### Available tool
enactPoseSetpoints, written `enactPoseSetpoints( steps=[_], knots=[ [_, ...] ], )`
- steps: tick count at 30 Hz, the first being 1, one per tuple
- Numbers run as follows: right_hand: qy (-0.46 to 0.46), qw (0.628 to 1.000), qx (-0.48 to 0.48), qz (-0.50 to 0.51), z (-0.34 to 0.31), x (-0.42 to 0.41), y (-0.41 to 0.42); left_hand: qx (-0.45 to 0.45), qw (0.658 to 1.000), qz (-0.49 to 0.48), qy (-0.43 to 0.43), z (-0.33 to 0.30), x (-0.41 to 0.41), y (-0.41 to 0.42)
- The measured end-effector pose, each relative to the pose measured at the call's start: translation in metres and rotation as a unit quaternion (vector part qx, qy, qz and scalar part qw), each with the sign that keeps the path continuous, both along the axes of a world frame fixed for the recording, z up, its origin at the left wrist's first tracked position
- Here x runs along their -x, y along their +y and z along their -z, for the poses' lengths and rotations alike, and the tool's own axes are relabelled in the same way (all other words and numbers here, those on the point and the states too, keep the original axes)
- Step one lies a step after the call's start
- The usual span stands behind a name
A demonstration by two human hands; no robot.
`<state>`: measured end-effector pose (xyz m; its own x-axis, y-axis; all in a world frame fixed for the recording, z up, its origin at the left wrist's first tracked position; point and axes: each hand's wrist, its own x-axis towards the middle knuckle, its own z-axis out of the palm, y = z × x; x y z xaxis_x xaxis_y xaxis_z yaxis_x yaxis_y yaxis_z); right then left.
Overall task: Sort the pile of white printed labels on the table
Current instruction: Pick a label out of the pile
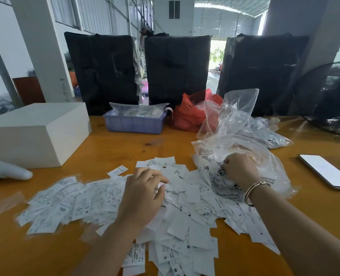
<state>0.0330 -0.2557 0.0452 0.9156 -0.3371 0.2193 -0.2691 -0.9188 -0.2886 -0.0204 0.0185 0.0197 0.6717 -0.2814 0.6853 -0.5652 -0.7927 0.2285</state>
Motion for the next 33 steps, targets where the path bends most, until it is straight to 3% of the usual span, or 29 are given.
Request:
enactPoseSetpoints(
  steps=[10, 16, 19, 21, 23, 25, 29, 33],
  knots=[
    [-0.082, 0.996, -0.018, 0.014, -0.002, 0.011, -0.001, 0.031, 0.999, 0.009, 0.023, -0.001, -0.001, 0.002],
    [-0.218, 0.976, -0.006, -0.005, -0.012, 0.019, 0.000, 0.038, 0.999, 0.009, 0.034, 0.000, -0.002, 0.003],
    [-0.309, 0.936, -0.142, -0.091, -0.028, 0.032, 0.019, 0.054, 0.998, 0.014, 0.038, -0.001, -0.002, 0.001],
    [-0.275, 0.904, -0.295, -0.141, -0.031, 0.044, 0.038, 0.081, 0.995, 0.028, 0.058, -0.002, 0.000, -0.002],
    [-0.197, 0.837, -0.476, -0.182, -0.024, 0.058, 0.058, 0.140, 0.982, 0.062, 0.108, -0.005, 0.004, -0.006],
    [-0.122, 0.779, -0.578, -0.212, -0.014, 0.068, 0.073, 0.208, 0.955, 0.096, 0.187, -0.008, 0.008, -0.008],
    [-0.055, 0.773, -0.584, -0.243, 0.002, 0.073, 0.088, 0.287, 0.891, 0.160, 0.313, -0.009, 0.010, -0.008],
    [-0.046, 0.807, -0.522, -0.270, 0.009, 0.071, 0.094, 0.279, 0.882, 0.162, 0.343, -0.008, 0.007, -0.009]
  ],
)
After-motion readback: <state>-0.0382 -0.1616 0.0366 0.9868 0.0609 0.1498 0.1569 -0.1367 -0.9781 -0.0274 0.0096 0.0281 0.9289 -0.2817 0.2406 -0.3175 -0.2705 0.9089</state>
